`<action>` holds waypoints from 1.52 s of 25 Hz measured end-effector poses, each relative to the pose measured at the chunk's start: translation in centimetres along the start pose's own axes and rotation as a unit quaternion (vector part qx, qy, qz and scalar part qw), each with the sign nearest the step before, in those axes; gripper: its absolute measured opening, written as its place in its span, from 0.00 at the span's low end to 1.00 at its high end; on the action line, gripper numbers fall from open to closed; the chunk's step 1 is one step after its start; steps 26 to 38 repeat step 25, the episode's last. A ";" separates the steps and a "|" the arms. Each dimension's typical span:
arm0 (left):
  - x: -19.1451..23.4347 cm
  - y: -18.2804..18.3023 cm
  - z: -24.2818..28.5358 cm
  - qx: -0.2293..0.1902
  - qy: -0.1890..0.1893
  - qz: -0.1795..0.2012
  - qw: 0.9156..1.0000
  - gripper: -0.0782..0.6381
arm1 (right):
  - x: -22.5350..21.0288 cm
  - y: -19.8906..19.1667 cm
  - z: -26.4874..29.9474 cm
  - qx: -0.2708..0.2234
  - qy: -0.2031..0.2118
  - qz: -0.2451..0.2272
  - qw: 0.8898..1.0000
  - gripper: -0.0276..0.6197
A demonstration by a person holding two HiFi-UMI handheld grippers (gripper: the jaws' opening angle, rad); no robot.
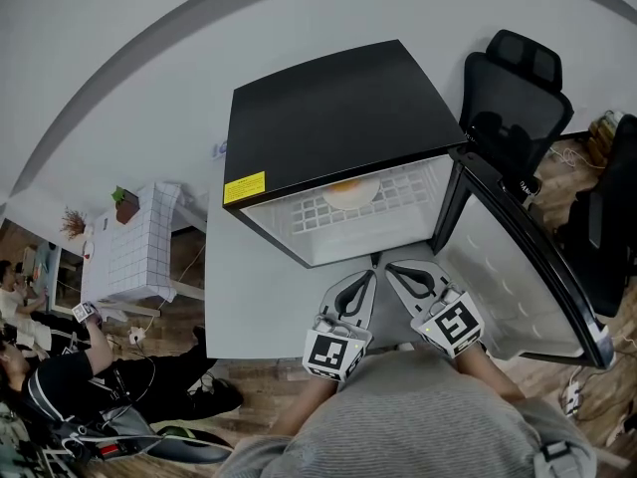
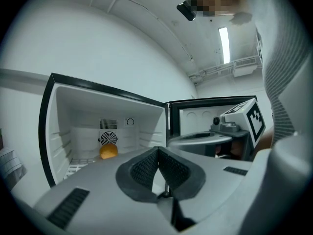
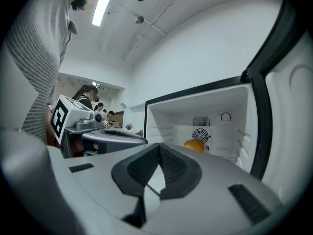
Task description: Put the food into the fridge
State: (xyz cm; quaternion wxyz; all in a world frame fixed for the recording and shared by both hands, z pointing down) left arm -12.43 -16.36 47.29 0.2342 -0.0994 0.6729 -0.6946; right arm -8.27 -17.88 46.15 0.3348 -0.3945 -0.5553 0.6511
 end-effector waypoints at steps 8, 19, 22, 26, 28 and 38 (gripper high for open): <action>-0.3 0.0 -0.1 0.001 0.000 -0.002 1.000 0.12 | 0.0 0.1 -0.3 0.007 -0.004 0.006 1.000 0.06; -0.7 -0.1 -0.1 0.008 -0.004 -0.003 1.000 0.12 | 0.1 0.1 -0.4 -0.002 0.004 0.003 1.000 0.06; -0.8 -0.2 -0.2 0.012 -0.006 -0.003 1.000 0.12 | 0.5 0.1 -0.4 0.004 0.014 -0.001 1.000 0.06; -0.8 0.0 -0.2 0.007 -0.005 0.000 1.000 0.12 | 0.4 0.0 -0.5 0.009 0.006 0.002 1.000 0.06; -0.8 0.0 -0.2 0.007 -0.005 0.000 1.000 0.12 | 0.4 0.0 -0.5 0.009 0.006 0.002 1.000 0.06; -0.8 0.0 -0.2 0.007 -0.005 0.000 1.000 0.12 | 0.4 0.0 -0.5 0.009 0.006 0.002 1.000 0.06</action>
Point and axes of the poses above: the fingertips, and each gripper's own axes: z forward along the fingers, x to its left, y out of its top, the point moved 1 cm from there along -z, backward along the fingers, and after that the axes turned 11 degrees about z, right-handed, at the moved point
